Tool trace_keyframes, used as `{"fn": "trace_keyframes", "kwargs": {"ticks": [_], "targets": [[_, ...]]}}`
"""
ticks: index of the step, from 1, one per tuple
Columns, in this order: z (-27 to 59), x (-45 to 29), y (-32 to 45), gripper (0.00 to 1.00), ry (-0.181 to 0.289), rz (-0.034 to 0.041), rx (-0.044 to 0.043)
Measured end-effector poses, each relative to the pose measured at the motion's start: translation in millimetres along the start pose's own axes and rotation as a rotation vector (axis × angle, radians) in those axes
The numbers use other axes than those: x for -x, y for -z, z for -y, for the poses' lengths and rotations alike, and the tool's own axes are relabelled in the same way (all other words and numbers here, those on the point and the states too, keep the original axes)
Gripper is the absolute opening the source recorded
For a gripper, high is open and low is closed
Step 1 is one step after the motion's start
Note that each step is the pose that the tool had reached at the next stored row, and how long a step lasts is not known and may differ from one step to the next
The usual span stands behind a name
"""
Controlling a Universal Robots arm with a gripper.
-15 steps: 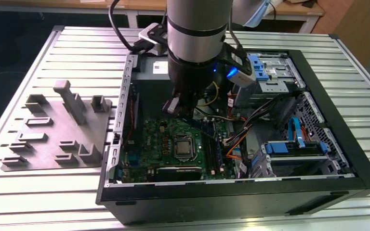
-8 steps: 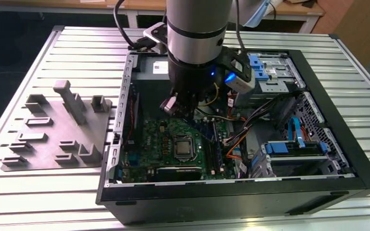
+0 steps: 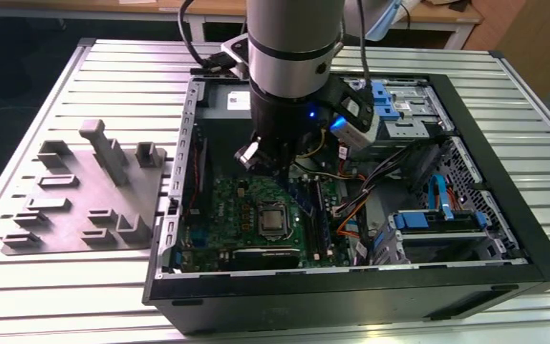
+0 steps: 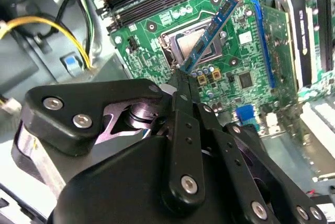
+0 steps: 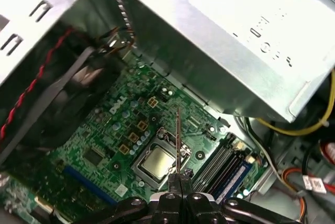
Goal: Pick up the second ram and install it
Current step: 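Insert the second ram into the second slot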
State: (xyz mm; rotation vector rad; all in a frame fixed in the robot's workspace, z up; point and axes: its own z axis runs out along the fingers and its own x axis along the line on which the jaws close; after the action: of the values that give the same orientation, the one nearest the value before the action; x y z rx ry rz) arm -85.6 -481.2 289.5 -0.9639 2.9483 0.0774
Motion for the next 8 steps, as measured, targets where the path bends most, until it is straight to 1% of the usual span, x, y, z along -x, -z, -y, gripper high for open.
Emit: {"fn": "trace_keyframes", "kwargs": {"ticks": [8], "targets": [[0.1, -0.2, -2.7, 0.11, -0.145, 0.0051, -0.0077]]}}
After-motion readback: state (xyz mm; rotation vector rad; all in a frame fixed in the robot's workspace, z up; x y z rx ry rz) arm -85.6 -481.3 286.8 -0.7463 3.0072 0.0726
